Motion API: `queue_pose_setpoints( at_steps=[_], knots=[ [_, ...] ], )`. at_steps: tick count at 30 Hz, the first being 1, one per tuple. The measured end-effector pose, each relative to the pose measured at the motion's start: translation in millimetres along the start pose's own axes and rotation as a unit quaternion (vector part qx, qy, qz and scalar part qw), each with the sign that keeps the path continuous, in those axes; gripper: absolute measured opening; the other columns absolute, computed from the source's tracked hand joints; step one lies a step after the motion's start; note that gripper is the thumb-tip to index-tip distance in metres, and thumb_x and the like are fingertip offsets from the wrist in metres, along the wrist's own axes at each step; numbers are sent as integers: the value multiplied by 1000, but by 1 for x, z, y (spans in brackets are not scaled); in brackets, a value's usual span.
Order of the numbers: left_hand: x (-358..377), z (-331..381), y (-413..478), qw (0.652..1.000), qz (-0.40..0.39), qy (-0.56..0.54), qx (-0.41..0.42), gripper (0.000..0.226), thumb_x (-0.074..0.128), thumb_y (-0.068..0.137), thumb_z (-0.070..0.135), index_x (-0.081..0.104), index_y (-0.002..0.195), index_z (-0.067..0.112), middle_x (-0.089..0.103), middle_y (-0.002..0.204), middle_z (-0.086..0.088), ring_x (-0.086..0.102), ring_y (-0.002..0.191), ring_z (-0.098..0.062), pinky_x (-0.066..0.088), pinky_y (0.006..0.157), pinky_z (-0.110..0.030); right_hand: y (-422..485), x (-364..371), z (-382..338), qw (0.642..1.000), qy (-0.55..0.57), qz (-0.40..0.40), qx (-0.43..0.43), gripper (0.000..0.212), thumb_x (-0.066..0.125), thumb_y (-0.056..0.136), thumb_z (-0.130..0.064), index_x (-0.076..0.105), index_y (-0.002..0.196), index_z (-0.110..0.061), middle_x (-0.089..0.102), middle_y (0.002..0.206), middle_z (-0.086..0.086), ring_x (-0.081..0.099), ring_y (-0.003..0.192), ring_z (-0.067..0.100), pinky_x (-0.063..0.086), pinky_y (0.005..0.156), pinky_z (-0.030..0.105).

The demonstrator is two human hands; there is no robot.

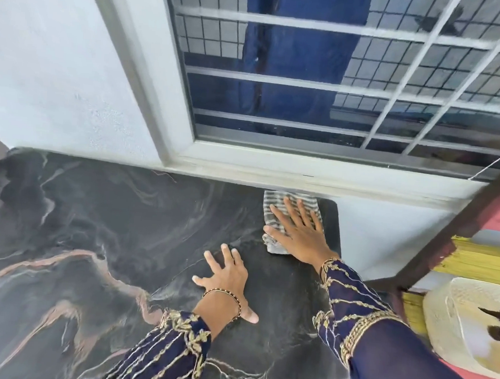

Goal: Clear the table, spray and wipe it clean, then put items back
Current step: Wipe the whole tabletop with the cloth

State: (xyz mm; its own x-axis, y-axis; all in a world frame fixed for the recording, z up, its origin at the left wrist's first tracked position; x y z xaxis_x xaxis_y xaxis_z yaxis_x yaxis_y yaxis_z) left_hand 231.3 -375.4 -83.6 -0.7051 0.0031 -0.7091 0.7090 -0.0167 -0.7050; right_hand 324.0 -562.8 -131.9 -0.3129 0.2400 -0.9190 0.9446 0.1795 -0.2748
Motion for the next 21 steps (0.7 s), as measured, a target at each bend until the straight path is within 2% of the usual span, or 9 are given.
queue_pose_setpoints(
  at_steps=[4,14,18,21],
  knots=[
    [1,1,4,1000,-3,9,-2,146,82,57,59,-18,150,6,-23,159,-9,-15,143,-51,27,103,-74,27,-10,7,1000,5,19,4,78,0,78,-90,-8,149,-61,-25,161,-23,-26,150,9,-14,122,45],
    [-1,1,1,1000,-5,-4,-2,146,84,57,56,-17,150,7,-22,160,-8,-16,144,-49,26,103,-75,6,-10,20,999,2,36,28,65,10,96,-74,-8,154,-53,-20,164,-17,-25,151,11,-12,124,45],
    [-1,0,3,1000,4,-16,0,147,86,54,54,-15,151,9,-20,160,-5,-15,145,-47,25,104,-75,-13,-14,52,996,6,50,72,64,12,96,-74,-9,153,-53,-20,165,-14,-24,151,13,-11,124,45],
    [-2,0,0,1000,7,-16,-1,147,87,53,53,-12,152,8,-17,160,-7,-13,145,-48,26,103,-75,-17,-9,50,993,23,51,105,65,13,97,-72,-7,155,-49,-20,166,-9,-23,152,18,-12,123,45]
  ],
)
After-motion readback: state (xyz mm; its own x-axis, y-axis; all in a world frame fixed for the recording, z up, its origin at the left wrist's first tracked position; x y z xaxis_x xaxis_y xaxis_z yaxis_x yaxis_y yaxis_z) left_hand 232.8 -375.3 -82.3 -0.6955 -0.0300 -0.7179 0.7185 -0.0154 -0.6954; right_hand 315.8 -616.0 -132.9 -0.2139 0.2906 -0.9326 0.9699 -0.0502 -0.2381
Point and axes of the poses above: each hand's wrist, its own y-axis towards the middle knuckle, its own x-axis out of the palm, z = x × y, the point moved 2 cm from there along y, towards the middle knuckle
